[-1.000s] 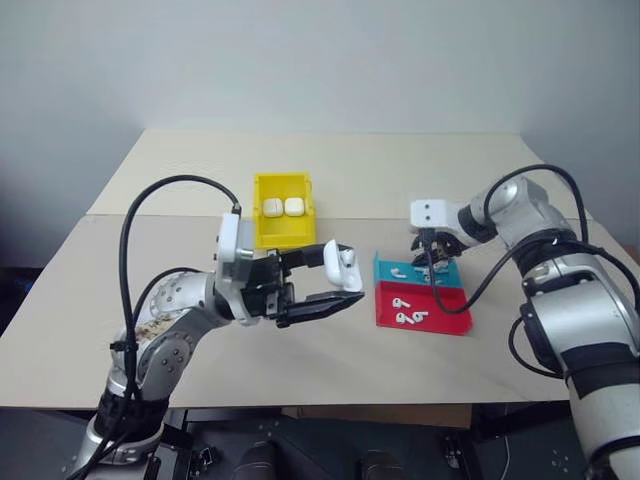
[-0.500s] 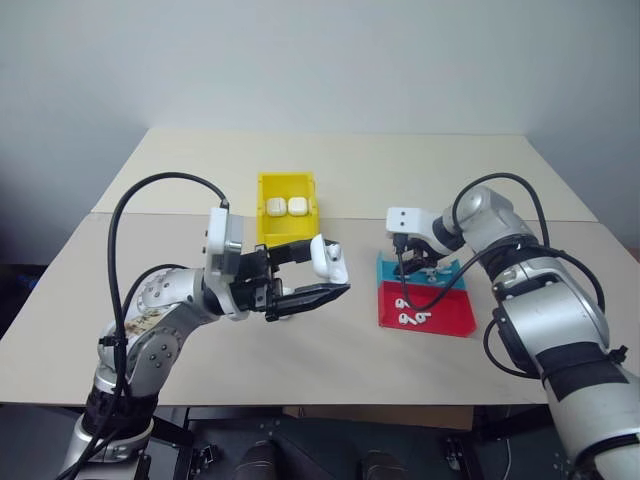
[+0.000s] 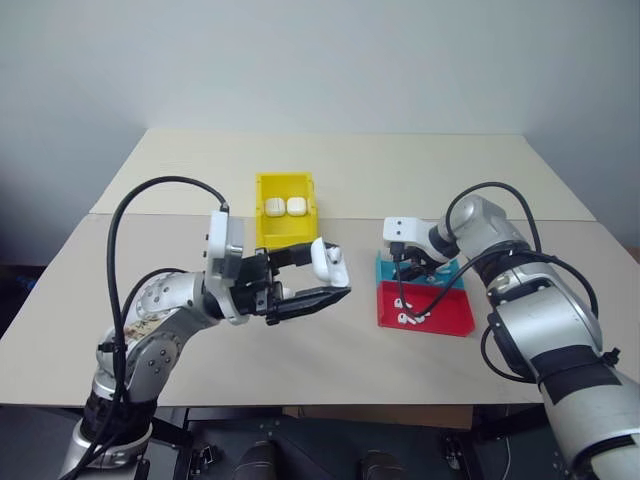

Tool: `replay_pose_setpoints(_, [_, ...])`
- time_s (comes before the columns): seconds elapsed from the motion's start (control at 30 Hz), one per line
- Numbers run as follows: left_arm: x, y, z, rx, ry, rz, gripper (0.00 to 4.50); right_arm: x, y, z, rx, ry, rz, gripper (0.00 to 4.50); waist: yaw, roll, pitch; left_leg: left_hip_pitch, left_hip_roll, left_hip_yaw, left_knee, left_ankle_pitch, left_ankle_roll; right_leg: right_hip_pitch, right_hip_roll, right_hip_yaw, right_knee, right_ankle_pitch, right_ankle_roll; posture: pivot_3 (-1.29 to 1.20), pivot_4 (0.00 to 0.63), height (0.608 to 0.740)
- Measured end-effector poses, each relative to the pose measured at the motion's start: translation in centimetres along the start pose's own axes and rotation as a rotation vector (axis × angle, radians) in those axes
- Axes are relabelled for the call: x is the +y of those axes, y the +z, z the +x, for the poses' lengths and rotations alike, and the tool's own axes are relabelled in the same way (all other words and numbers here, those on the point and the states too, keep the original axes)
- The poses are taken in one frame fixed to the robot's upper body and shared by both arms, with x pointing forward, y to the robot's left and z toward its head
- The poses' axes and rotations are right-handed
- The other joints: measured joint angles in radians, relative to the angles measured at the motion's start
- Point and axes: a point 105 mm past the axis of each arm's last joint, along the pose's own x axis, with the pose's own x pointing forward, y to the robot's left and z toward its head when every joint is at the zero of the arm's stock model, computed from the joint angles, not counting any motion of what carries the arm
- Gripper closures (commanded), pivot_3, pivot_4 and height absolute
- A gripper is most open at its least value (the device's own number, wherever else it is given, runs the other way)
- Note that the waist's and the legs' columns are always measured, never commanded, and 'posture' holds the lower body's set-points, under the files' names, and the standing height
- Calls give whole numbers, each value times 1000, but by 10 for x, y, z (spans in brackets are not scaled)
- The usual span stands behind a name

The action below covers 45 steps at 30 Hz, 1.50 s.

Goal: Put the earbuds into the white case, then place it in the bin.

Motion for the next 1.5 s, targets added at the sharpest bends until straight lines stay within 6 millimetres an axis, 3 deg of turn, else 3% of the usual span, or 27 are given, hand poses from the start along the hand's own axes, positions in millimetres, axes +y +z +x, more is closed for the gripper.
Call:
replay_pose_setpoints(0.1, [-1, 0, 0, 1, 0, 1, 1713, 0, -1, 1, 3, -3, 0, 1602, 0, 0, 0, 0, 0, 0, 0, 0, 0, 0, 0, 0, 0, 0, 0, 0, 150, 740])
replay_pose_setpoints(0.23, [-1, -1, 0, 3, 6, -2, 1713, 1, -2, 1, 4, -2, 1, 2468, 0, 0, 0, 0, 0, 0, 0, 0, 0, 0, 0, 0, 0, 0, 0, 0, 150, 740])
replay_pose_setpoints(0.33, [-1, -1, -1, 6, 6, -2, 1713, 1, -2, 2, 3, 0, 0, 2468, 0, 0, 0, 0, 0, 0, 0, 0, 0, 0, 0, 0, 0, 0, 0, 0, 150, 740])
replay_pose_setpoints(0.43, [-1, -1, -1, 7, 7, -2, 1713, 2, -2, 2, 3, 6, 0, 3020, 0, 0, 0, 0, 0, 0, 0, 0, 0, 0, 0, 0, 0, 0, 0, 0, 150, 740])
replay_pose_setpoints(0.5, [-1, -1, -1, 7, 6, -2, 1713, 3, -2, 2, 2, 15, 0, 3654, 0, 0, 0, 0, 0, 0, 0, 0, 0, 1, 0, 0, 0, 0, 0, 0, 150, 740])
replay_pose_setpoints(0.97, [-1, -1, -1, 6, 4, -2, 1713, 3, -3, 2, 1, 13, -1, 3654, 0, 0, 0, 1, 0, 0, 0, 0, 0, 1, 0, 0, 0, 0, 0, 0, 150, 740])
replay_pose_setpoints(1.17, [-1, -1, -1, 6, 5, -2, 1713, 2, -1, -2, -71, 17, 108, 3654, 0, 0, 0, 0, 0, 0, 0, 0, 0, 0, 0, 0, 0, 0, 0, 0, 150, 740])
replay_pose_setpoints(1.37, [1, 1, 2, -6, -7, -2, 1713, -13, 8, -36, -266, -18, 269, 3654, 2, 0, 0, 0, 0, 0, -1, 0, 0, 0, 0, 0, -1, 0, 0, 0, 150, 740])
replay_pose_setpoints(1.5, [7, 1, 5, -20, -27, -17, 1713, -21, 24, -76, -537, -29, 430, 3654, 4, 0, 0, 0, 0, 0, -1, 0, 0, 1, 0, 0, -1, 0, 0, 0, 150, 740])
